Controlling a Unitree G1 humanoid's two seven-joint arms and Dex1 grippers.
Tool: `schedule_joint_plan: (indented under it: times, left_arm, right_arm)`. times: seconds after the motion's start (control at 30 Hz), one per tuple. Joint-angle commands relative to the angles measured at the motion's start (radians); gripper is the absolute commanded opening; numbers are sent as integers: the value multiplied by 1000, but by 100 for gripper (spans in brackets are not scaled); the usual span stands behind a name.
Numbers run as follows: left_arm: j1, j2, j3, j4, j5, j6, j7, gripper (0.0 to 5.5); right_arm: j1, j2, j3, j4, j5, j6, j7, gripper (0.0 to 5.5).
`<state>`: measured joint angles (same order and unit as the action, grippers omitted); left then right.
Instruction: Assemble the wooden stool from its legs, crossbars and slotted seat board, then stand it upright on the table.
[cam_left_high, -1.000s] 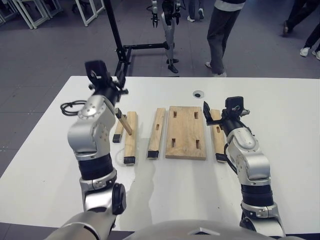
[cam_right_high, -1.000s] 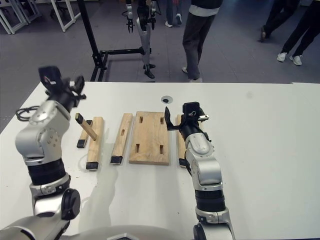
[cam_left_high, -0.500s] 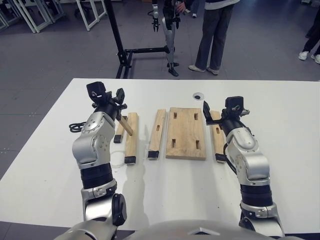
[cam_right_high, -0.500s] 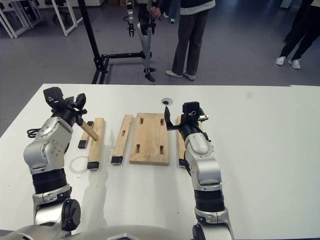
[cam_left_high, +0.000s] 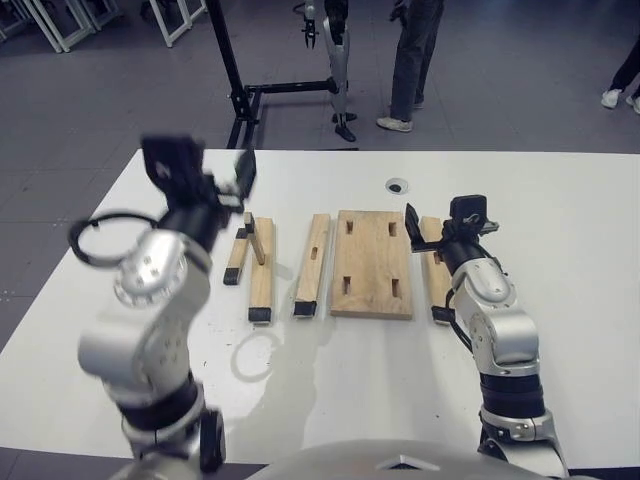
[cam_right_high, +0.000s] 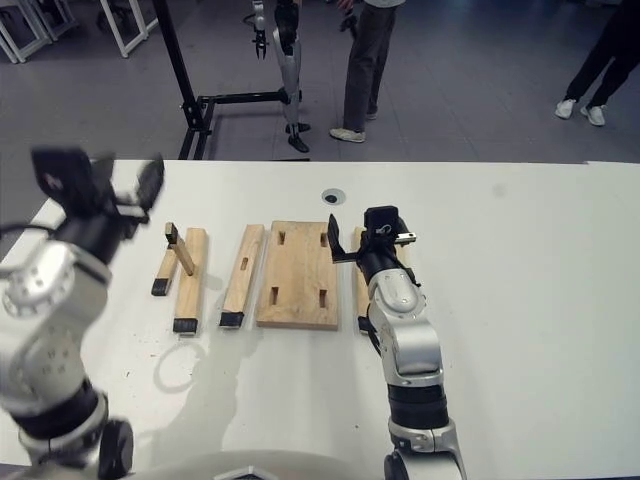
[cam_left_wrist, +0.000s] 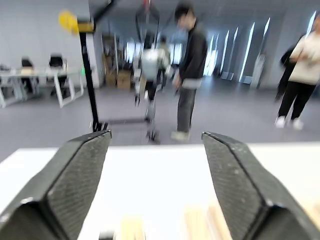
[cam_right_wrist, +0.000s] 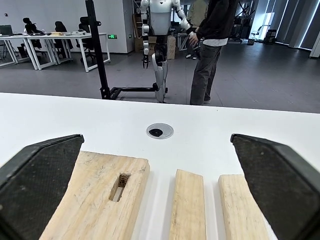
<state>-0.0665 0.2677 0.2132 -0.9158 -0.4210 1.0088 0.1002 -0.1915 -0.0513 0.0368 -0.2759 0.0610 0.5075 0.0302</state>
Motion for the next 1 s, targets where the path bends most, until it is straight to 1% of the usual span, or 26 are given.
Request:
schedule_joint_plan:
  times: [0.03, 0.13, 0.23, 0.37, 0.53, 0.6, 0.73, 0.8, 0.93, 1.0]
  left_arm:
    - [362, -58, -122, -101, 91, -8, 71, 418]
    - [443, -124, -129, 14, 84, 13, 57, 418]
    - [420, -112, -167, 192, 90, 13, 0, 418]
    - [420, -87, -216, 322, 150, -45, -24, 418]
    - [361, -107, -235, 519, 204, -148, -31, 418]
    - [339, -138, -207, 565, 192, -172, -33, 386]
    - [361, -197, -165, 603, 166, -178, -40, 312]
    - [369, -188, -167, 626, 181, -190, -54, 276]
    - [379, -139, -215, 670, 242, -253, -87, 209]
    - [382, -120, -235, 694, 269, -304, -104, 204]
  right_arm:
    - [26, -11, -2, -27, -7, 31, 2, 550]
    - [22, -15, 1, -27, -6, 37, 8, 550]
    - [15, -16, 5, -22, -6, 39, 12, 550]
    - [9, -17, 7, -22, -5, 42, 17, 550]
    - [1, -13, 15, -19, -7, 47, 22, 550]
    - [-11, -17, 14, -13, -6, 47, 26, 550]
    - [-19, -25, 5, -10, -7, 44, 28, 550]
    - [-20, -25, 3, -13, -6, 45, 26, 550]
    - [-39, -30, -1, -7, -3, 46, 26, 550]
    - [-47, -34, -7, -4, -1, 47, 28, 550]
